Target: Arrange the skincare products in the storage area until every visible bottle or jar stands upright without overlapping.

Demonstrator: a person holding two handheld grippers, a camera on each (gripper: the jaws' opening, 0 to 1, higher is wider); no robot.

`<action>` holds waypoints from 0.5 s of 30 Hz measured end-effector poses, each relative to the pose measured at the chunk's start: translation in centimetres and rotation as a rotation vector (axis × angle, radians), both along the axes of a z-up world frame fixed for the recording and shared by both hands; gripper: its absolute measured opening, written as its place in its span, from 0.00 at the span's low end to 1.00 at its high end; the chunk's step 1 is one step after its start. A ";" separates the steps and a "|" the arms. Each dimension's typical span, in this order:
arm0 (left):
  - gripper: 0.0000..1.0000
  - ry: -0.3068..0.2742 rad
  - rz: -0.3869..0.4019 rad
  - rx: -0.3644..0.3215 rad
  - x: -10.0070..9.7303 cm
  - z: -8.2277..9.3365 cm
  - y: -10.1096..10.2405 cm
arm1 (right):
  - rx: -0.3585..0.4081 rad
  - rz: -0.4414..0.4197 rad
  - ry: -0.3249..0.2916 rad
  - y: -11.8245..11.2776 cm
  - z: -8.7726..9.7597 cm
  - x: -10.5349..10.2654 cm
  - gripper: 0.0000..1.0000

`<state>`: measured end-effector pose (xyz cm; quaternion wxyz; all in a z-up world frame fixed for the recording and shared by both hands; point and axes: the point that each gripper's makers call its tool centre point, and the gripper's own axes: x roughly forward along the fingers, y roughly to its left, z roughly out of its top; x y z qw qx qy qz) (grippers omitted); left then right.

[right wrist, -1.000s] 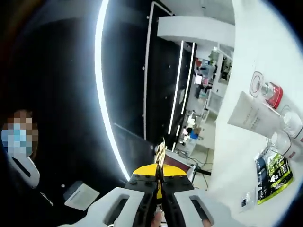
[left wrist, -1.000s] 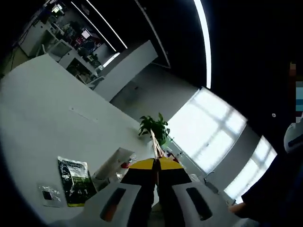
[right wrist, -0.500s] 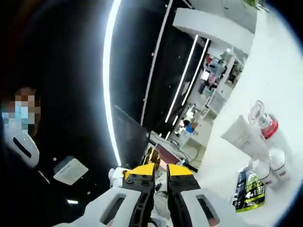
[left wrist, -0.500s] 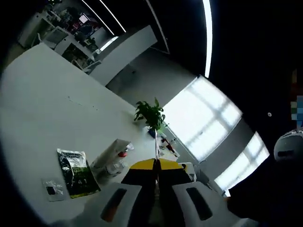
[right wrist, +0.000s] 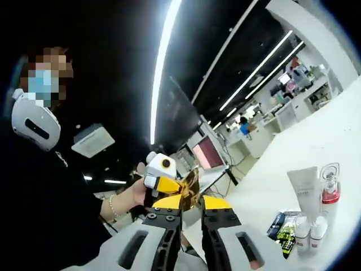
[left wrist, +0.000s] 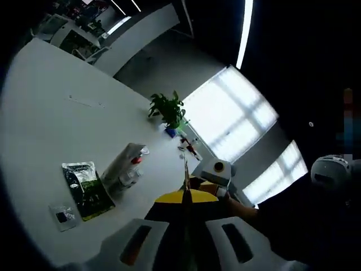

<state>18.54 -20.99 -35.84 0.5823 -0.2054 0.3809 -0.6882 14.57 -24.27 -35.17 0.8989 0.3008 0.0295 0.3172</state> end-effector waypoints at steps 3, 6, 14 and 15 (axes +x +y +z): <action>0.01 0.002 -0.012 0.001 -0.1 0.1 0.2 | 0.003 0.001 0.010 0.3 -0.3 0.0 0.05; 0.01 0.008 -0.023 0.008 -0.2 0.0 0.2 | 0.019 0.001 0.021 0.1 -0.5 0.1 0.05; 0.01 0.032 -0.090 0.045 -1.2 -0.4 0.2 | 0.023 0.039 0.045 0.5 -0.9 -0.2 0.01; 0.01 0.031 -0.095 0.053 -1.2 -0.4 0.2 | 0.030 0.050 0.050 0.6 -0.9 -0.3 0.00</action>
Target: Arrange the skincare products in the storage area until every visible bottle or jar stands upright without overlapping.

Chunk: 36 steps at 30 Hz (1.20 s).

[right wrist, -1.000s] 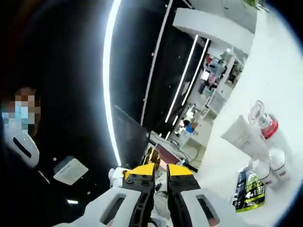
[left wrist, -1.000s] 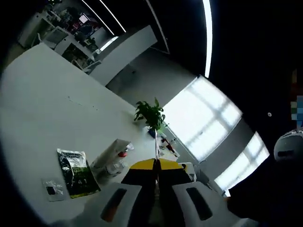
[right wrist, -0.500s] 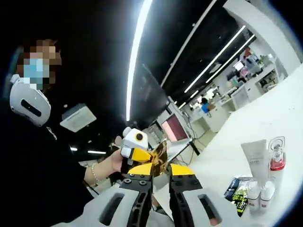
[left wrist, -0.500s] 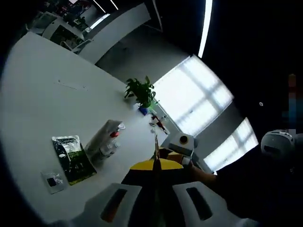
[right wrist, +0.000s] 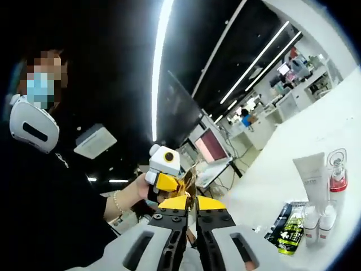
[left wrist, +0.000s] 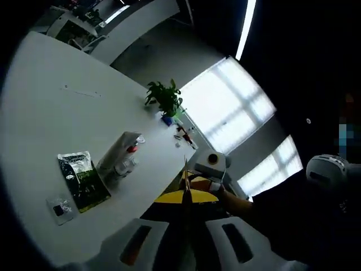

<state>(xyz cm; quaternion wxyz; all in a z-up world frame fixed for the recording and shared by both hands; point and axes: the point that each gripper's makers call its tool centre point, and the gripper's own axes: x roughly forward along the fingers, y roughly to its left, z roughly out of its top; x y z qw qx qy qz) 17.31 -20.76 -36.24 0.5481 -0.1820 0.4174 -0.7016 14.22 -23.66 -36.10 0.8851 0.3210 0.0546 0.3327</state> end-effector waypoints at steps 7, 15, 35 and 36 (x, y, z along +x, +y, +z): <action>0.01 -0.051 0.053 -0.042 0.9 0.4 -0.8 | 0.100 -0.056 0.034 -0.9 0.0 0.2 0.00; 0.05 -0.124 0.077 -0.055 0.7 -0.9 -1.3 | 0.230 -0.124 0.071 -1.5 -0.4 0.1 0.00; 0.00 -0.109 0.218 -0.019 0.9 -2.6 -1.0 | 0.315 -0.206 0.117 -2.2 -1.6 0.9 0.00; 0.00 -0.104 0.224 -0.016 0.9 -2.7 -1.0 | 0.313 -0.205 0.122 -2.1 -1.7 0.9 0.00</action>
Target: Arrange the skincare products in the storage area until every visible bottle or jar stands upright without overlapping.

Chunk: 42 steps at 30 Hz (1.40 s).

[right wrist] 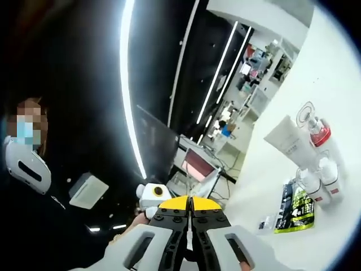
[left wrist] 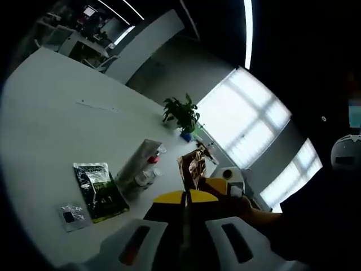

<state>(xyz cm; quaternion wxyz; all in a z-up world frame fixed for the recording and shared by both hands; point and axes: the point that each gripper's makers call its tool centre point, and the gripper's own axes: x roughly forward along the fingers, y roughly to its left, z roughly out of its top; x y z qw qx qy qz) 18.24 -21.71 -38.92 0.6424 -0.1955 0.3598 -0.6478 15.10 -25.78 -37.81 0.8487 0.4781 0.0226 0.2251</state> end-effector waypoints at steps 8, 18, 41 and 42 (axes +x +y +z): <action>0.00 0.036 0.043 0.014 0.4 -0.6 0.5 | -0.009 0.010 0.027 0.8 -0.7 0.3 0.00; 0.00 0.061 0.063 0.007 0.6 -0.8 0.6 | -0.051 0.034 0.042 1.4 -1.1 0.3 0.00; 0.00 0.028 0.049 0.006 0.3 -1.6 0.3 | -0.035 0.056 0.058 1.6 -1.7 0.5 0.00; 0.00 0.036 0.052 0.015 0.7 -2.0 0.4 | -0.040 0.052 0.067 1.6 -2.0 0.5 0.01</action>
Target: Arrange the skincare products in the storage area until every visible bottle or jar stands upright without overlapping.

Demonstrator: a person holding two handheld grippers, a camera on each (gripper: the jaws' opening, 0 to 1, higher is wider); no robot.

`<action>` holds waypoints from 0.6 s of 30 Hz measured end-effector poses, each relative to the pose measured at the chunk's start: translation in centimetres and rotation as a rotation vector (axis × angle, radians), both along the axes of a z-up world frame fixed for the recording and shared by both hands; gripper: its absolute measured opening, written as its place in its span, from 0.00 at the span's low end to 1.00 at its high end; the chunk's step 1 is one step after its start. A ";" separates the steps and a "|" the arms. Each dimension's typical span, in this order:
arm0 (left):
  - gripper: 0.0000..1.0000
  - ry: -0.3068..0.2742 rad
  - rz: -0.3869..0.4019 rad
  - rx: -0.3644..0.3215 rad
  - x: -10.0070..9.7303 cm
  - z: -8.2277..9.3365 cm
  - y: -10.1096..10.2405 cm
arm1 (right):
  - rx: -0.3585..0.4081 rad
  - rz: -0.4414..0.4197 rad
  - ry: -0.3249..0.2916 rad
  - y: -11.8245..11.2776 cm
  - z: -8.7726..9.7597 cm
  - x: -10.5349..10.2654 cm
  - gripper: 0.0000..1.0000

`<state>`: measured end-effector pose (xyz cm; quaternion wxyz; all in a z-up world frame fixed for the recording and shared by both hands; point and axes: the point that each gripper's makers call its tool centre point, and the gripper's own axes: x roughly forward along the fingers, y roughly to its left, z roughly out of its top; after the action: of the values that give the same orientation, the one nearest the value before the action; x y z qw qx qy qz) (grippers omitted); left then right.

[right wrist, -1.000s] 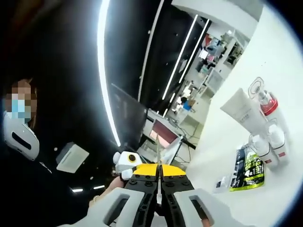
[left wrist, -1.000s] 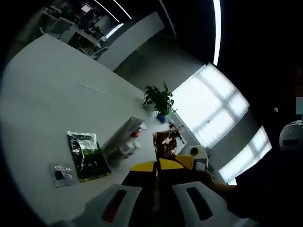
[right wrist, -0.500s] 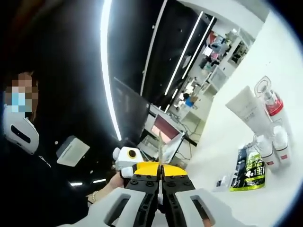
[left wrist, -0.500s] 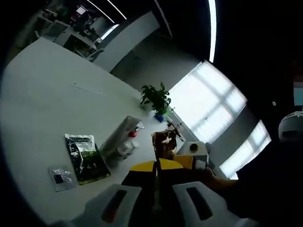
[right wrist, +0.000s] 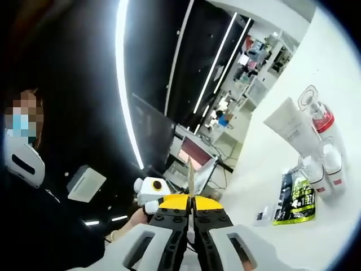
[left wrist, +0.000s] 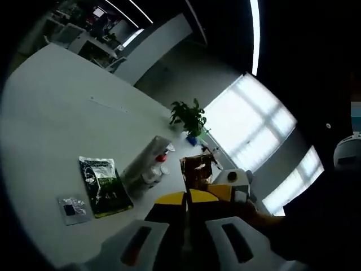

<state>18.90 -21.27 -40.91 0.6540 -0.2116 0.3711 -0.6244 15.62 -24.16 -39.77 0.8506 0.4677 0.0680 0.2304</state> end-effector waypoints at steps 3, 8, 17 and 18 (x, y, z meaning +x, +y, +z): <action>0.00 -0.008 0.005 0.025 0.6 -0.7 0.3 | -0.031 -0.005 0.017 0.0 -0.6 0.1 0.19; 0.00 0.001 0.018 0.036 1.1 -1.2 0.6 | -0.069 0.000 0.036 0.1 -1.3 0.1 0.27; 0.00 0.036 0.047 0.078 2.9 -3.6 1.3 | -0.308 0.058 0.091 0.3 -4.3 -0.9 0.36; 0.00 0.042 0.049 0.084 3.1 -3.9 1.4 | -0.329 0.063 0.092 0.3 -4.5 -1.0 0.37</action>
<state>21.99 -19.89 -44.82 0.6694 -0.2057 0.4053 -0.5876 14.60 -23.87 -44.28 0.9040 0.3297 0.1586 0.2212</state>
